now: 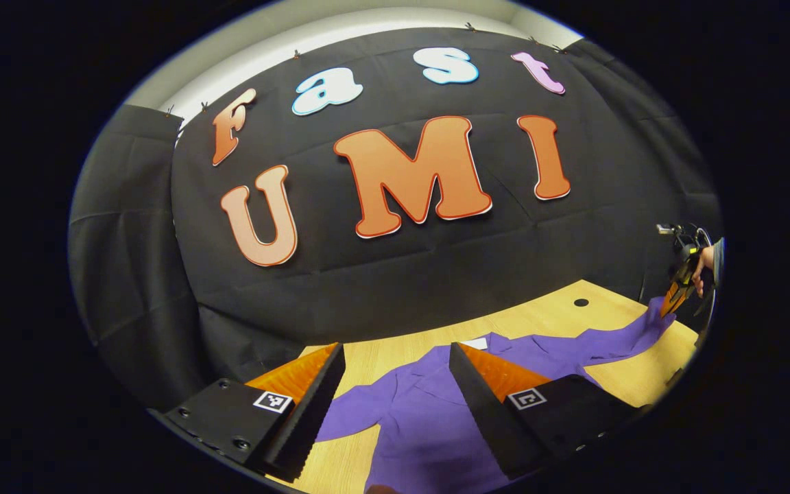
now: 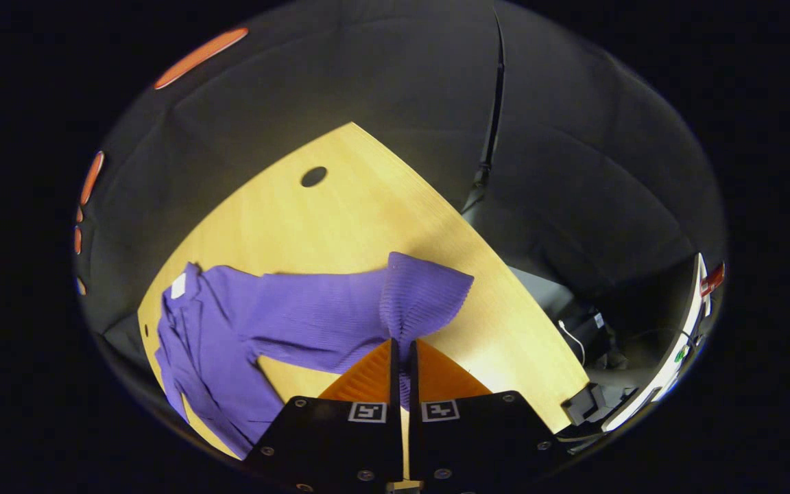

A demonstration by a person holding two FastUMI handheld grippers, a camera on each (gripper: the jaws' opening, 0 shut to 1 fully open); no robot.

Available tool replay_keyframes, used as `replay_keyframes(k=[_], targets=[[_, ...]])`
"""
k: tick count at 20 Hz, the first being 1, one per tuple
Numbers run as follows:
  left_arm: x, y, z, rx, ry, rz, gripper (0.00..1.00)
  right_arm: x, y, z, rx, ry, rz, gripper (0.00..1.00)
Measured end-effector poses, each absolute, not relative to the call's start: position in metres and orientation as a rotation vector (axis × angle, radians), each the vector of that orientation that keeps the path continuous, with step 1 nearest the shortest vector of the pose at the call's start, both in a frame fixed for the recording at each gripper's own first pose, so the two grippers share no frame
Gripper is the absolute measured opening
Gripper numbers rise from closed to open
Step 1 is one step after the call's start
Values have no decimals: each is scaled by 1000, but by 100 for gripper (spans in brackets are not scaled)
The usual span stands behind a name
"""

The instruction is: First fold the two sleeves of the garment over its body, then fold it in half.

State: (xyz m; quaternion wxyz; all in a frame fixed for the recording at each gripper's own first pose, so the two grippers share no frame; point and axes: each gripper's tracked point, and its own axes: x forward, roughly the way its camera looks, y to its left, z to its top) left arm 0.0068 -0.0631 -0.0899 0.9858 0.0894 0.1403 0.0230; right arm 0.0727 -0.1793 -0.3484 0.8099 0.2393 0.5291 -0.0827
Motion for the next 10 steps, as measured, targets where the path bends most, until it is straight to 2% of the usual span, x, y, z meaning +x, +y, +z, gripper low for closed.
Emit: replay_keyframes(k=[2, 10], targets=[[10, -49, -86, 176, 265, 36, 98, 79, -163, -319, 472, 1090, -147, 4], [17, 17, -79, 153, 212, 66, 98, 104, -61, -216, 378, 954, 7, 4]])
